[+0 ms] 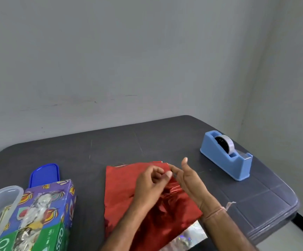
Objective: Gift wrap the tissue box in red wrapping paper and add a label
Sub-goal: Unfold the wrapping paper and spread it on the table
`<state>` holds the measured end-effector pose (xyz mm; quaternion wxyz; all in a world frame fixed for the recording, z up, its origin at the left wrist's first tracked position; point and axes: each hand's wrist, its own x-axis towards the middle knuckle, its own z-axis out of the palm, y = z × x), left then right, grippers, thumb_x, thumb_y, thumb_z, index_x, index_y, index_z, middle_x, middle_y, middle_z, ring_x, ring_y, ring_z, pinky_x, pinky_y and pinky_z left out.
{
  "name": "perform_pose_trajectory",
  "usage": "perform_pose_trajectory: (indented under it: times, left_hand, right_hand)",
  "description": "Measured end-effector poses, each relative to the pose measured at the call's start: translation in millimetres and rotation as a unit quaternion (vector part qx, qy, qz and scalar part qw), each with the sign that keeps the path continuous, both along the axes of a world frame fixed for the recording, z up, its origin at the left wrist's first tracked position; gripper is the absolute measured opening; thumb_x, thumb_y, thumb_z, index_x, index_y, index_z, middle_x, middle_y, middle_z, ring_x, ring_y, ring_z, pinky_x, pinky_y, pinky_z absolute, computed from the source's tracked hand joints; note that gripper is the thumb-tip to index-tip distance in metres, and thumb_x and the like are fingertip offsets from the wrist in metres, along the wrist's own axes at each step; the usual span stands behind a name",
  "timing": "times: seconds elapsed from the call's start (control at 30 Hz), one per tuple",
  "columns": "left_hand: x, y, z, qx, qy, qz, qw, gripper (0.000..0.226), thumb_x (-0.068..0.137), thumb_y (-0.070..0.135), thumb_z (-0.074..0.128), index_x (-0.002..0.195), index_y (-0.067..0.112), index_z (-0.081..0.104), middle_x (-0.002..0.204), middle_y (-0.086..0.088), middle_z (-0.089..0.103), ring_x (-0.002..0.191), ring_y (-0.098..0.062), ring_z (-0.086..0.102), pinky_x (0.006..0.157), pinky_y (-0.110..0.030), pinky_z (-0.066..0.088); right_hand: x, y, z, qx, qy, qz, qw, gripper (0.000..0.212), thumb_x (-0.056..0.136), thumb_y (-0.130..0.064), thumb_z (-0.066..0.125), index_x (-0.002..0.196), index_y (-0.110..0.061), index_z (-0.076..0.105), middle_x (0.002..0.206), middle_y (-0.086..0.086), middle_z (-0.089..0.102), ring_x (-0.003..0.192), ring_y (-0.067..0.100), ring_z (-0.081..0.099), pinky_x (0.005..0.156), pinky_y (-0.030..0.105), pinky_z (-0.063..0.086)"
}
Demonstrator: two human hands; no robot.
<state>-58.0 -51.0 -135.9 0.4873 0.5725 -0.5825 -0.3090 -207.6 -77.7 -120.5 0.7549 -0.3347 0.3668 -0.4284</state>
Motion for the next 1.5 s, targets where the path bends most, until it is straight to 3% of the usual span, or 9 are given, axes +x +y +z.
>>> perform_pose_trajectory:
  times: [0.17,0.47,0.8,0.97,1.03,1.13,1.27,1.4,1.5]
  left_hand:
    - [-14,-4,-10,0.023,0.013,0.043,0.999,0.046,0.070,0.060,0.084,0.090,0.024,0.063,0.086,0.005,0.069,0.079,-0.007,0.065,0.071,-0.026,0.051]
    - [-6,2,-2,0.037,0.157,0.029,0.986,0.023,0.086,0.032,0.082,0.074,0.014,0.072,0.062,0.006,0.063,0.059,-0.007,0.053,0.061,-0.030,0.042]
    - [-9,12,11,0.091,0.300,-0.012,0.950,0.013,0.086,0.018,0.079,0.083,0.005,0.078,0.079,-0.017,0.070,0.067,-0.023,0.062,0.063,-0.031,0.052]
    - [11,15,22,0.079,0.274,-0.023,0.958,0.016,0.094,0.003,0.069,0.079,0.008,0.068,0.069,-0.006,0.063,0.055,-0.011,0.057,0.051,-0.023,0.049]
    - [33,14,33,0.069,0.258,-0.021,0.963,0.021,0.093,0.000,0.068,0.077,0.012,0.067,0.075,-0.008,0.065,0.067,-0.017,0.060,0.058,-0.025,0.049]
    - [73,20,49,0.073,0.239,-0.029,0.968,0.018,0.085,0.006,0.078,0.073,0.017,0.071,0.079,-0.007,0.071,0.072,-0.017,0.062,0.065,-0.028,0.048]
    - [116,32,72,0.084,0.217,0.037,0.972,0.005,0.094,0.005,0.068,0.091,0.009,0.069,0.081,-0.008,0.075,0.068,-0.015,0.069,0.062,-0.025,0.054]
    - [138,35,93,-0.106,0.124,0.306,0.938,0.036,0.103,0.023,0.061,0.136,0.010,0.056,0.135,-0.009,0.061,0.121,-0.023,0.060,0.086,-0.021,0.047]
    - [115,37,99,-0.199,-0.068,0.176,0.962,0.042,0.101,0.040,0.061,0.140,0.025,0.056,0.138,0.011,0.057,0.125,-0.006,0.052,0.095,-0.010,0.042]
  right_hand:
    - [-5,11,-3,0.025,-0.077,0.012,0.997,0.091,0.101,-0.069,0.013,0.143,0.001,0.052,0.138,0.026,0.062,0.129,0.034,0.061,0.109,0.046,0.047]
    - [-1,24,-2,-0.018,-0.018,-0.011,1.000,0.033,0.098,-0.025,0.060,0.121,-0.005,0.073,0.125,0.025,0.068,0.104,0.029,0.072,0.089,0.035,0.060]
    - [14,52,12,-0.089,-0.083,-0.061,0.991,0.079,-0.005,-0.040,0.103,0.061,-0.006,0.075,0.063,0.014,0.069,0.050,0.017,0.068,0.051,0.026,0.058]
    - [-11,32,15,0.009,-0.083,-0.075,0.994,0.019,0.070,-0.006,0.078,0.083,0.008,0.080,0.085,0.026,0.073,0.059,0.026,0.074,0.052,0.031,0.061]
    - [-31,17,12,0.019,-0.031,-0.109,0.993,0.048,0.069,-0.008,0.075,0.114,0.007,0.073,0.097,0.025,0.075,0.074,0.031,0.075,0.070,0.039,0.064]
    - [-62,12,26,-0.002,0.035,-0.147,0.989,0.017,0.079,-0.010,0.073,0.095,-0.004,0.075,0.085,0.016,0.076,0.075,0.029,0.071,0.085,0.046,0.057]
    - [-94,3,39,-0.003,0.066,-0.195,0.979,0.016,0.091,0.001,0.065,0.077,-0.006,0.068,0.059,0.007,0.069,0.062,0.023,0.064,0.076,0.043,0.053]
    - [-112,-6,43,-0.011,0.119,-0.163,0.979,0.013,0.083,-0.002,0.068,0.095,-0.003,0.073,0.075,0.013,0.071,0.058,0.023,0.069,0.057,0.034,0.061]
    - [-118,-7,47,-0.016,0.177,-0.153,0.972,0.019,0.093,-0.001,0.061,0.079,-0.008,0.072,0.062,0.008,0.072,0.047,0.015,0.068,0.045,0.025,0.056]
